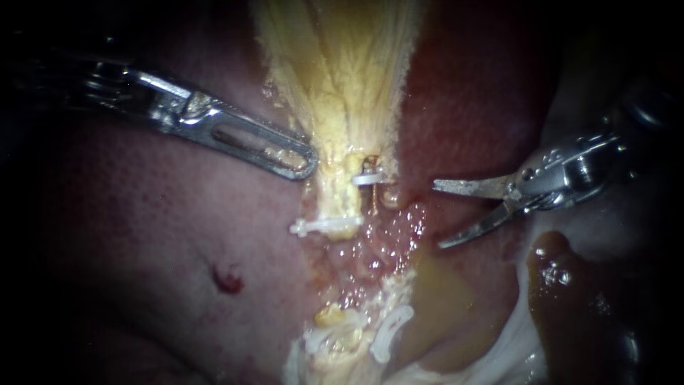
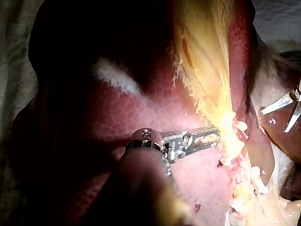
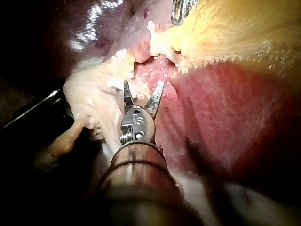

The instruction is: Go back from the cut right tube

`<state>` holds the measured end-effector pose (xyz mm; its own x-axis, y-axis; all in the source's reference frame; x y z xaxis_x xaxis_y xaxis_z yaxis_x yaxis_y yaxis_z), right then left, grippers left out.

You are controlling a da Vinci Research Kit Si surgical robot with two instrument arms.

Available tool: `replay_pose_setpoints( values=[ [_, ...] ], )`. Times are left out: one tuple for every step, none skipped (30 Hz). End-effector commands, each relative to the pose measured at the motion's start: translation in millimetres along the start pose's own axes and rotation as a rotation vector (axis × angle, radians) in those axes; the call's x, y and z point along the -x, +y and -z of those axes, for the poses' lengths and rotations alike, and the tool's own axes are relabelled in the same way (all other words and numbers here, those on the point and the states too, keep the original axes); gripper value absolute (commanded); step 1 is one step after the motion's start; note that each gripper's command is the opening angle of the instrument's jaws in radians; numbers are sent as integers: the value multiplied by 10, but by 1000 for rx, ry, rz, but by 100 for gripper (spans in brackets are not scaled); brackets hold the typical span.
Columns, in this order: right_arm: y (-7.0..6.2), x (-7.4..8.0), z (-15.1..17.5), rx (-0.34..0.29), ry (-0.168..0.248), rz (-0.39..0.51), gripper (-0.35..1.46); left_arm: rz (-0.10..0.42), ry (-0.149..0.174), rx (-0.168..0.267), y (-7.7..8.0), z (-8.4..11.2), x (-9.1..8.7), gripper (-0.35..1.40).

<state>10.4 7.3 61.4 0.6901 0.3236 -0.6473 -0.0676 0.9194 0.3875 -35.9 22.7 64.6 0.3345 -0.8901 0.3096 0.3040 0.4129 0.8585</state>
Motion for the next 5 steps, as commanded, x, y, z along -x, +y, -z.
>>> replay_pose_setpoints(
  values=[
    [0, 0, 0, 0, 0, 0, 145, -1, 0, 0, 0, 0, 0, -35],
    [0, 0, 0, 0, 0, 0, 145, -1, 0, 0, 0, 0, 0, -35],
    [1, 0, 0, 0, 0, 0, 145, -1, 0, 0, 0, 0, 0, -35],
    [1, 0, 0, 0, 0, 0, 145, -1, 0, 0, 0, 0, 0, -35],
    [1, 0, 0, 0, 0, 0, 145, -1, 0, -1, 0, 0, 0, -35]
  ],
)
